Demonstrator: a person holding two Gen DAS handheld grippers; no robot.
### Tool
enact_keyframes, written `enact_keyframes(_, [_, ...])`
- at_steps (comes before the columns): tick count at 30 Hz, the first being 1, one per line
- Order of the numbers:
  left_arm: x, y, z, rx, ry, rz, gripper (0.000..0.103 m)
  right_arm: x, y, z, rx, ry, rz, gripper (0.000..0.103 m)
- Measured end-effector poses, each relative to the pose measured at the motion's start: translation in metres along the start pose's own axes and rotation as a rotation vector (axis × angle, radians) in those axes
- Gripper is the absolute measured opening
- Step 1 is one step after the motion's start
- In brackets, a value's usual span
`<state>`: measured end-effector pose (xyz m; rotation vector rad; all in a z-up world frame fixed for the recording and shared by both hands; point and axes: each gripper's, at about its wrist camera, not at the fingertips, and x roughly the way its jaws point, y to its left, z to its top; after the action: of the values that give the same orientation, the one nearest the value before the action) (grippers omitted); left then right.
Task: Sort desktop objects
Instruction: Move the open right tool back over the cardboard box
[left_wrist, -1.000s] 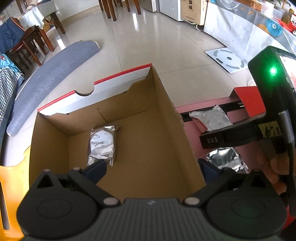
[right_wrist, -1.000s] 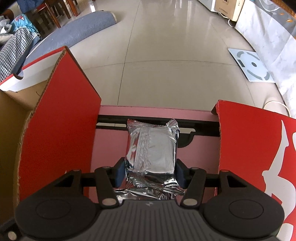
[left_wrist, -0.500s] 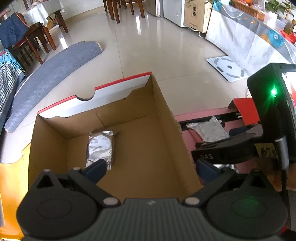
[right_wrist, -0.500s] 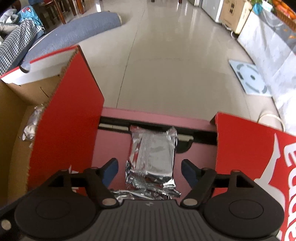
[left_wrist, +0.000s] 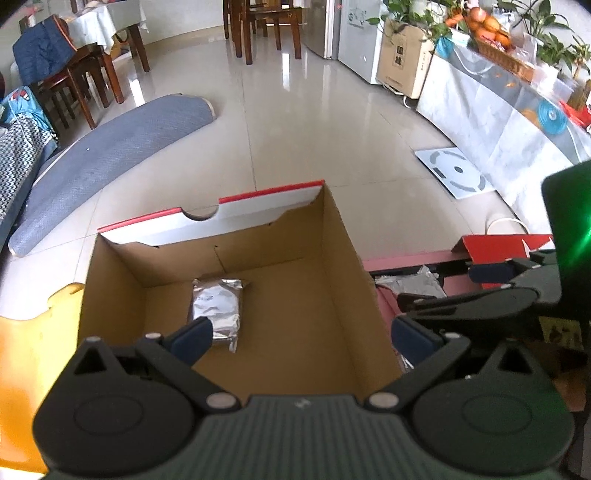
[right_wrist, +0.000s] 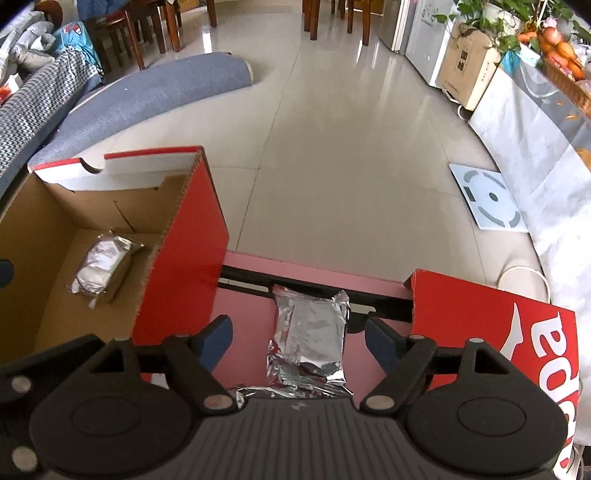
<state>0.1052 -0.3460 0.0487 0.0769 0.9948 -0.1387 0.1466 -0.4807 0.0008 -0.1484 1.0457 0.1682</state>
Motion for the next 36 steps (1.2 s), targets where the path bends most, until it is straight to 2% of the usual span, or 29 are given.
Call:
enact_keyframes(5, [-0.012,0.01,0.001,-0.014,-0.033,0.002,0.103,-0.017,0.001,0.003,0.002,-0.069,-0.007,0.079])
enact_keyframes(10, [-0.017,0.026,0.004,-0.055,-0.045,0.034,0.103,-0.035,0.002,0.007,0.028,-0.107,0.023,0.079])
enact_keyframes(20, [-0.018,0.061,0.002,-0.095,-0.026,0.156,0.103,-0.056,0.033,0.015,0.0,-0.169,0.118,0.078])
enact_keyframes(22, [-0.02,0.068,0.0,-0.109,-0.029,0.172,0.103,-0.058,0.042,0.016,-0.013,-0.185,0.137,0.075])
enact_keyframes(24, [-0.022,0.078,-0.002,-0.13,-0.031,0.176,0.103,-0.06,0.049,0.016,-0.023,-0.196,0.152,0.067])
enact_keyframes(27, [-0.025,0.091,-0.004,-0.158,-0.033,0.188,0.103,-0.059,0.058,0.017,-0.031,-0.199,0.17,0.061])
enact_keyframes(36, [-0.023,0.12,-0.011,-0.195,-0.01,0.247,0.103,-0.048,0.082,0.019,-0.041,-0.164,0.216,0.059])
